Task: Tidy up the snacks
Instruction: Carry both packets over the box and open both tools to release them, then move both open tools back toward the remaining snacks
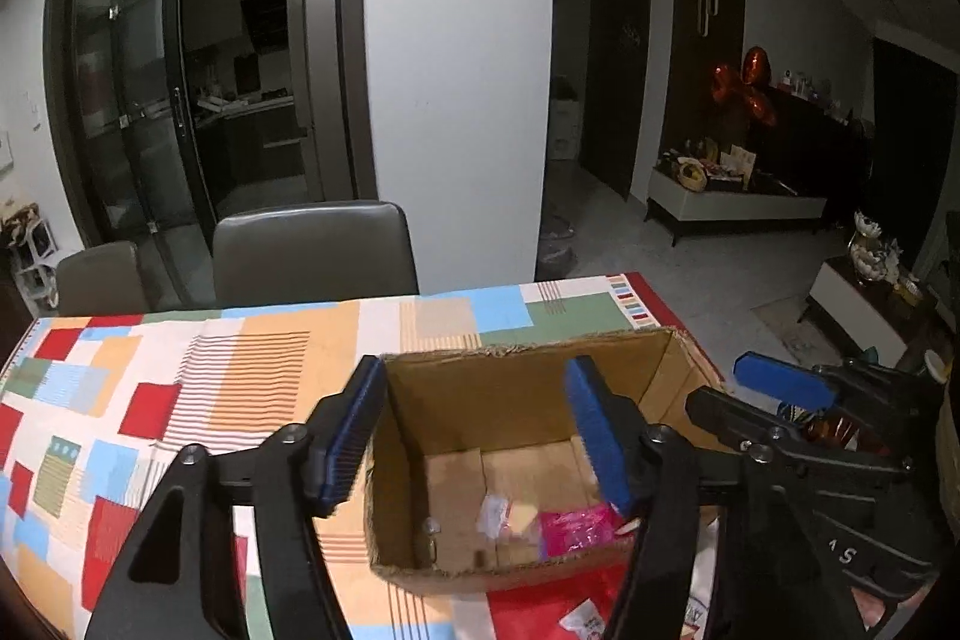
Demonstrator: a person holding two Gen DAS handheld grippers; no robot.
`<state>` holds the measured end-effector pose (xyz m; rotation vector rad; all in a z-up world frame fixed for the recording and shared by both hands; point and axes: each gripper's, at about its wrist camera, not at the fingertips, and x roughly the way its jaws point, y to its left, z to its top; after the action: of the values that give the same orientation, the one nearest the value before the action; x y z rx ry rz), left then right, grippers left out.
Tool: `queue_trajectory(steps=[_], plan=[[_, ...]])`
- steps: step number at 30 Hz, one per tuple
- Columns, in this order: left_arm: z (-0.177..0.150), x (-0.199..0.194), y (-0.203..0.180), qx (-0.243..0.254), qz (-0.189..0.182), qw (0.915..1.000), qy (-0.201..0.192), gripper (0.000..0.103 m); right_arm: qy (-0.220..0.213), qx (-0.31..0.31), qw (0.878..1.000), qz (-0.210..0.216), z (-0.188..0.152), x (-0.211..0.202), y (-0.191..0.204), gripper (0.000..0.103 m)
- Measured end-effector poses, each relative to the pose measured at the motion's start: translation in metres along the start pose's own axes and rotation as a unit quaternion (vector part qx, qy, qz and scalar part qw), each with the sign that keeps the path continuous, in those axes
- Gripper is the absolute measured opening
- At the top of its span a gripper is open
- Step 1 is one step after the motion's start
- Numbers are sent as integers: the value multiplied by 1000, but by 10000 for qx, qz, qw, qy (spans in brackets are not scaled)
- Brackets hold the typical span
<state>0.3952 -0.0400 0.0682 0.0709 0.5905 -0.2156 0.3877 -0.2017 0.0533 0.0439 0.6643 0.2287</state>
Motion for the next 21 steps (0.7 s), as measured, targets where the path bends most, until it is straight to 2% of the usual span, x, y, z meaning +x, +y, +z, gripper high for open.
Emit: queue_trajectory(steps=[4,15,21], plan=[[-10,-18,-1,39,160,9999,-33,67,-60,-38,10000,-7,-9,-11,4,41],[-48,-78,1,83,133,9995,-261,68,-142,-43,9994,322,-46,-48,19,41],[-72,-89,0,138,97,9999,1,68,101,-31,9988,480,-70,-52,26,41]])
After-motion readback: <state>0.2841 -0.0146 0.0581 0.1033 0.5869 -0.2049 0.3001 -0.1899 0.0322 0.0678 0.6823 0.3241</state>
